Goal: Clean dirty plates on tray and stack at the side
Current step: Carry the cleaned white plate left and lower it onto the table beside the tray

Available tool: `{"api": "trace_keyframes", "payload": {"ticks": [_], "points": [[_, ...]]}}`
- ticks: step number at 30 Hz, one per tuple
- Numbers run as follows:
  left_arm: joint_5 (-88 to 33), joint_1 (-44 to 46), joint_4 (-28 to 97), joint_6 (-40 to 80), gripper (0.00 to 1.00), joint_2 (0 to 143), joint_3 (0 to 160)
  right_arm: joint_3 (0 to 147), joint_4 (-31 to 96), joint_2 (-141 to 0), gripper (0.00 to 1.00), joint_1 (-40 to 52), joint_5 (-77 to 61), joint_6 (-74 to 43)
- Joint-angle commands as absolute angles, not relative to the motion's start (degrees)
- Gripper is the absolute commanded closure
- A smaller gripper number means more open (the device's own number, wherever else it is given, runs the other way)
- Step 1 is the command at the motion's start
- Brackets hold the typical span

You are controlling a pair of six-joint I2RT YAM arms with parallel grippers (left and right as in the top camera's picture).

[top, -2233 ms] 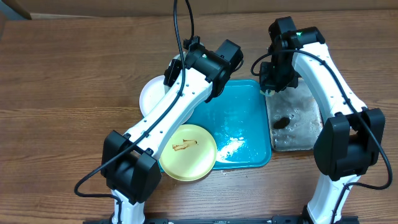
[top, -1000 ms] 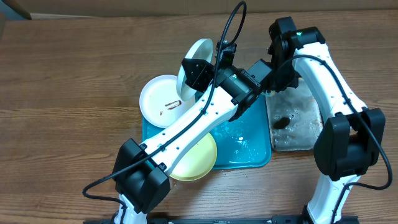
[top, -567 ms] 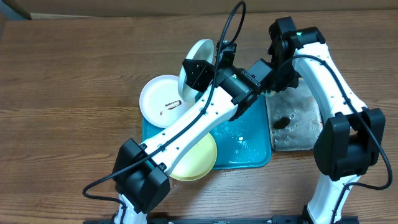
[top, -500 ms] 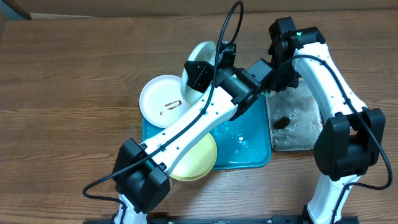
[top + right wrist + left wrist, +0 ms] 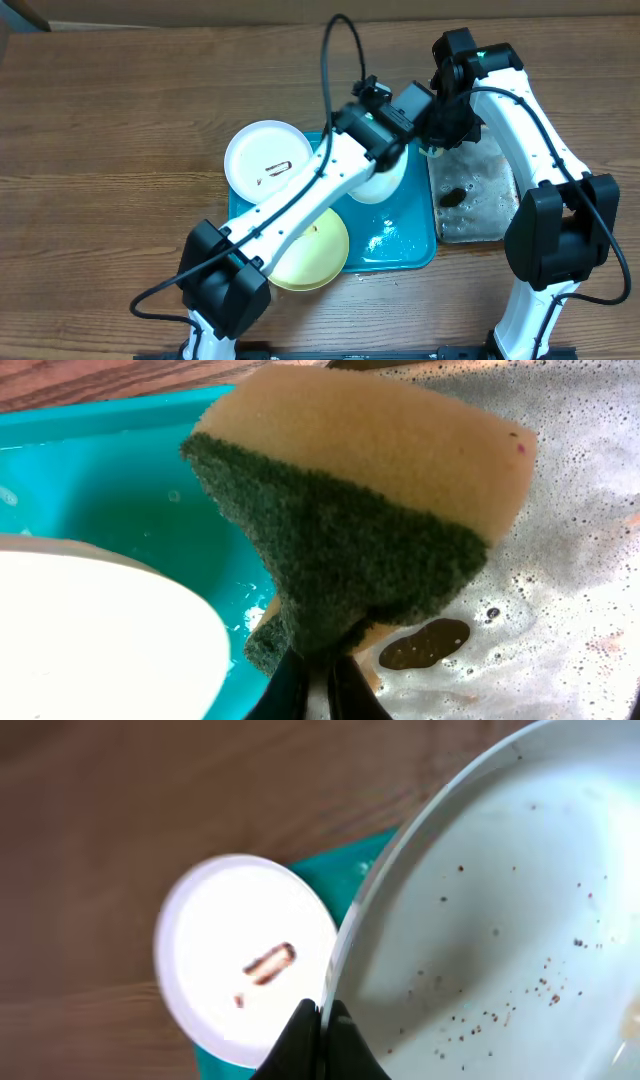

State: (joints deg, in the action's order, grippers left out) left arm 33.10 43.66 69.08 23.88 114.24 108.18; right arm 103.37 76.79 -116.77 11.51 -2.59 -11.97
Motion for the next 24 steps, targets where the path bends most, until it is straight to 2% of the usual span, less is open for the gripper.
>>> {"api": "trace_keyframes", "payload": {"ticks": [1,10,24], "points": [[20.4,39.7,68.5,24.7,0.96,113.1,109.7,103.1,76.7,-116.8,0.96,11.5,-2.7,-11.9],[13.7,34.3,68.1,24.4,0.96,113.1,109.6,103.1,76.7,-116.8,0.96,11.5,-2.7,-11.9],[10.7,25.6,67.6,26.9,0.96,113.1,108.5,103.1,77.6,-116.8,0.96,11.5,-3.3,-11.9]]}}
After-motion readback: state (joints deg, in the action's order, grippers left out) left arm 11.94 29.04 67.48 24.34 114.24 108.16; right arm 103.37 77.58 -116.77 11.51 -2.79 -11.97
